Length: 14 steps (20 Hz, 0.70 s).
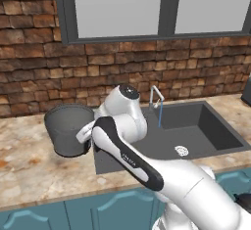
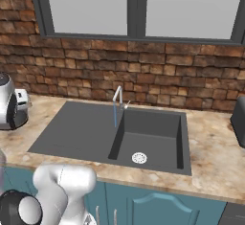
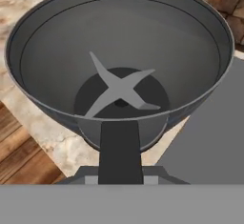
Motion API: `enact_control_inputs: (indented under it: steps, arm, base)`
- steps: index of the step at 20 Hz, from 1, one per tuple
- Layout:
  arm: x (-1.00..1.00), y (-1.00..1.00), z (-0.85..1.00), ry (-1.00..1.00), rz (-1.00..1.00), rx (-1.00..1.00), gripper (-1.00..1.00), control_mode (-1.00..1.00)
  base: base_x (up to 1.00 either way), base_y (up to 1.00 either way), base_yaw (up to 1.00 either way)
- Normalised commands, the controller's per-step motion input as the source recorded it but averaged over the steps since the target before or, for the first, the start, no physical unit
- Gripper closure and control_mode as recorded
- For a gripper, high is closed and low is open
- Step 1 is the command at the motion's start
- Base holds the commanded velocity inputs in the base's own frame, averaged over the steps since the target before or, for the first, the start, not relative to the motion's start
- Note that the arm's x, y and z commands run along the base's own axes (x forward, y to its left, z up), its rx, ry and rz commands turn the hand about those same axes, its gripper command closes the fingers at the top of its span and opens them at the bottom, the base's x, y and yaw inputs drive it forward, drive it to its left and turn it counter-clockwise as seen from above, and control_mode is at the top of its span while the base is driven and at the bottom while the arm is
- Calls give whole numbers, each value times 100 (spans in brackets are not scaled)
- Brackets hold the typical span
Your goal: Turn on the sink faucet and place the jug under the water for a few seconds to fill it up.
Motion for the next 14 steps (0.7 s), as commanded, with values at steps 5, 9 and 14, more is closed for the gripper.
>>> enact_control_inputs:
  steps: [5, 9, 14]
  arm:
    - [0, -100, 0, 3, 3, 6, 100, -100]
    - [0, -100, 0, 7, 5, 7, 100, -100]
    - [0, -100, -15, 7, 2, 1, 100, -100]
  base:
    - [0, 0, 0]
    - [0, 0, 0]
    - [0, 0, 0]
